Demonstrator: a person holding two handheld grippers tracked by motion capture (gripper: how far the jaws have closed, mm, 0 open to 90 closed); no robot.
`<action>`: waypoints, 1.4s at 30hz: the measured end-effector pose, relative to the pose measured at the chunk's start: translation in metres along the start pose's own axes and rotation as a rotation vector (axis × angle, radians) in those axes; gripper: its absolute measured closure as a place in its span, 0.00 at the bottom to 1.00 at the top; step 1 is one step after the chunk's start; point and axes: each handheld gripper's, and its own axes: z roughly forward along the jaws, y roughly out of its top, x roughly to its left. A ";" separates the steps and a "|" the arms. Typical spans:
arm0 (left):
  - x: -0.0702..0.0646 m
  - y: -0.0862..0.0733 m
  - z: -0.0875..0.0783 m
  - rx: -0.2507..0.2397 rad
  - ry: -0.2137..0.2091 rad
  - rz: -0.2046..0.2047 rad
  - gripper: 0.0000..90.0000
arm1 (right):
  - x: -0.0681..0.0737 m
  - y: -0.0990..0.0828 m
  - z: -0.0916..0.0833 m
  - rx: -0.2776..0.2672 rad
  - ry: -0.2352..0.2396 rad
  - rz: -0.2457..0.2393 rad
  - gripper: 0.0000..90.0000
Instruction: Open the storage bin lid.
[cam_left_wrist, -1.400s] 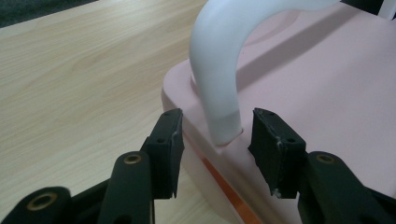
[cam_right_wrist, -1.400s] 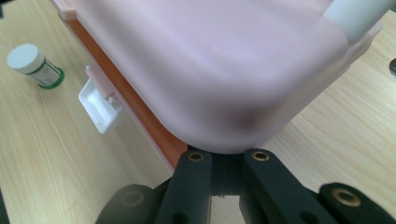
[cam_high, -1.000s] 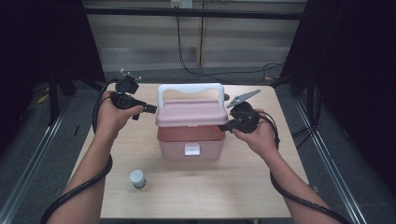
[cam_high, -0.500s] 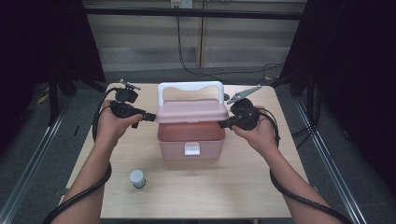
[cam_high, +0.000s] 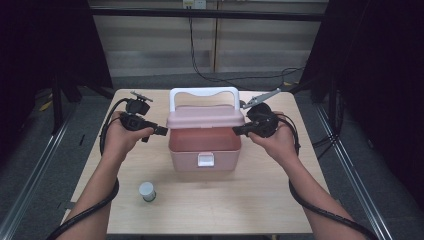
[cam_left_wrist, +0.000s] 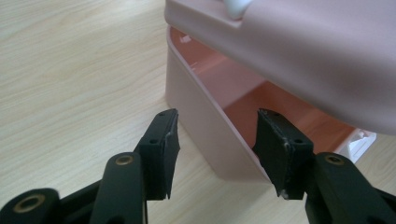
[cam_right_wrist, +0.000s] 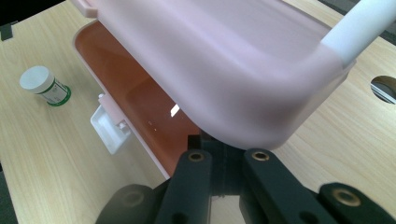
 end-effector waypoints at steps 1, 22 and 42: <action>-0.001 0.000 0.001 0.003 -0.008 0.003 0.55 | 0.000 0.000 0.000 -0.002 -0.001 -0.001 1.00; -0.012 0.007 0.006 -0.017 -0.020 0.024 0.54 | -0.001 -0.006 0.005 0.000 0.009 0.005 1.00; -0.015 0.027 -0.005 -0.068 0.009 0.028 0.55 | -0.004 -0.033 0.026 0.044 0.043 0.028 1.00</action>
